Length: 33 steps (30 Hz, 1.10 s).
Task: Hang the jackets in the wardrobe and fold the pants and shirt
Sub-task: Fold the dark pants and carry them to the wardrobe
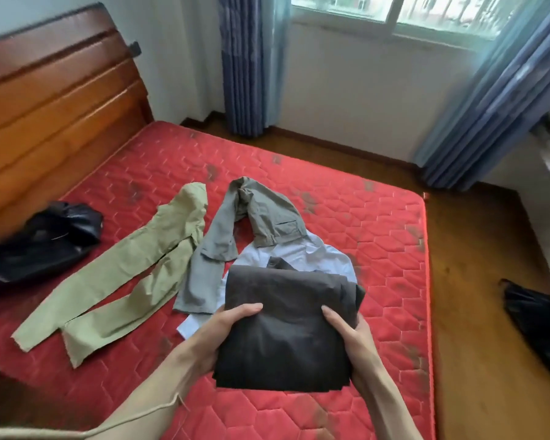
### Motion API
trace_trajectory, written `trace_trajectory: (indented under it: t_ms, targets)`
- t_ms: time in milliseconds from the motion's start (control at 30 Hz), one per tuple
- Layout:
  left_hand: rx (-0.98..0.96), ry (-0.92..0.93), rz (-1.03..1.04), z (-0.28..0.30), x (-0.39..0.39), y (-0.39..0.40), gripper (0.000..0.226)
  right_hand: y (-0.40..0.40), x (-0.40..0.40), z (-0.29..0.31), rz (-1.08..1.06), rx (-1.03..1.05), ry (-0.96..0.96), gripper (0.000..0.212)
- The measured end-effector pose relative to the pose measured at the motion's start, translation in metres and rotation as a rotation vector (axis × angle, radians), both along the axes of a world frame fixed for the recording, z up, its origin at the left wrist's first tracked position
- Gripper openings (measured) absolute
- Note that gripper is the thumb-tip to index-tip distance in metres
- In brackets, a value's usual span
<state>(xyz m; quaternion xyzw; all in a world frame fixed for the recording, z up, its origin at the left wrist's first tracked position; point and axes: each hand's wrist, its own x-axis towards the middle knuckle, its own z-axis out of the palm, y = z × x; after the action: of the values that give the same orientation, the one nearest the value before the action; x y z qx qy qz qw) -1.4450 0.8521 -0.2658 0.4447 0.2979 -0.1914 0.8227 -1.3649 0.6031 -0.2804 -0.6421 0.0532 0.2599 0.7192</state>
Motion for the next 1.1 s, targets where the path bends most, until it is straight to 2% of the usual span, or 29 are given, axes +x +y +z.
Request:
trace_trajectory:
  t_ms: [233,367,533,633,733,800,967,1100]
  targets:
    - [0.000,-0.053,0.371,0.032,-0.087,0.046,0.053,0.094,-0.010,0.036,0.312,0.043,-0.028,0.036]
    - [0.093,-0.120,0.578,0.047,-0.141,0.081,0.047,0.161,-0.031,0.051,0.483,0.059,-0.042,0.044]
    - [0.124,-0.161,0.808,0.054,-0.219,0.129,0.063,0.250,-0.078,0.070,0.639,0.034,-0.114,0.020]
    - [0.121,-0.168,0.874,0.056,-0.266,0.158,0.052,0.302,-0.116,0.079,0.766,0.038,-0.104,0.016]
    - [0.093,-0.144,0.972,0.056,-0.314,0.186,0.036,0.352,-0.156,0.081,0.855,0.045,-0.077,0.020]
    - [0.079,-0.123,1.017,0.056,-0.344,0.205,0.034,0.383,-0.182,0.081,0.921,0.052,-0.077,0.025]
    - [0.124,-0.111,1.094,0.058,-0.414,0.254,0.048,0.454,-0.245,0.078,1.041,0.052,-0.079,0.050]
    - [0.181,-0.130,1.158,0.065,-0.462,0.281,0.062,0.498,-0.289,0.084,1.119,0.086,-0.024,0.043]
